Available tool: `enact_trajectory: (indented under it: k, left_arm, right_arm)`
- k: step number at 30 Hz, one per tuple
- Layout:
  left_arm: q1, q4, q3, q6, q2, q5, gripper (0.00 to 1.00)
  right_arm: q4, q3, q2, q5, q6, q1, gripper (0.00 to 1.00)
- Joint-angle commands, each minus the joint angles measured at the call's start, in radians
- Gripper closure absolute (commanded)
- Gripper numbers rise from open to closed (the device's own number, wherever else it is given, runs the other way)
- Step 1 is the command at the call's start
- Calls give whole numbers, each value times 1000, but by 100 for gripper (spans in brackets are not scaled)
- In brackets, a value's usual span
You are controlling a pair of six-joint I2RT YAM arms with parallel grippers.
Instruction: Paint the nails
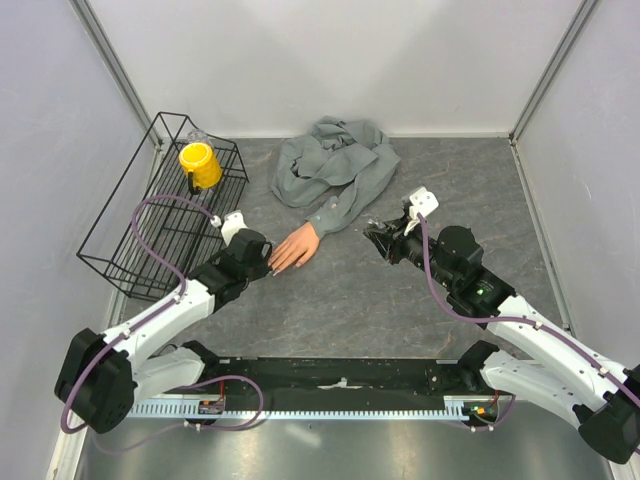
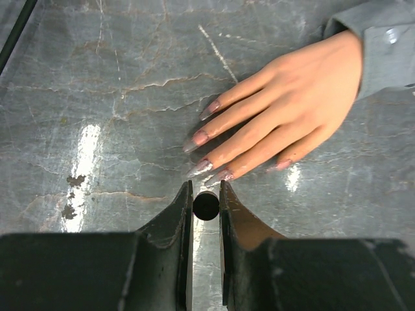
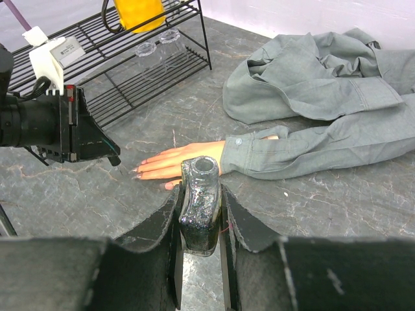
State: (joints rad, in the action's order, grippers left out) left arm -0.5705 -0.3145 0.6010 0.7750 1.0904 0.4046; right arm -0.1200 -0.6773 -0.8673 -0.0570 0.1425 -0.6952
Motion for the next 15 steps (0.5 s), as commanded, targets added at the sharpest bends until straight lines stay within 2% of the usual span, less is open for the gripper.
enact_trajectory:
  k: [1, 10, 15]
  left_arm:
    - [6, 21, 19, 0, -12, -4, 98]
    - [8, 112, 85, -34, 144, -7, 98]
    - [8, 127, 91, -39, 157, -13, 98]
  right_arm:
    - [-58, 5, 4, -21, 11, 5, 100]
    - [-50, 7, 8, -14, 9, 6, 100]
    - [-50, 8, 8, -10, 8, 6, 100]
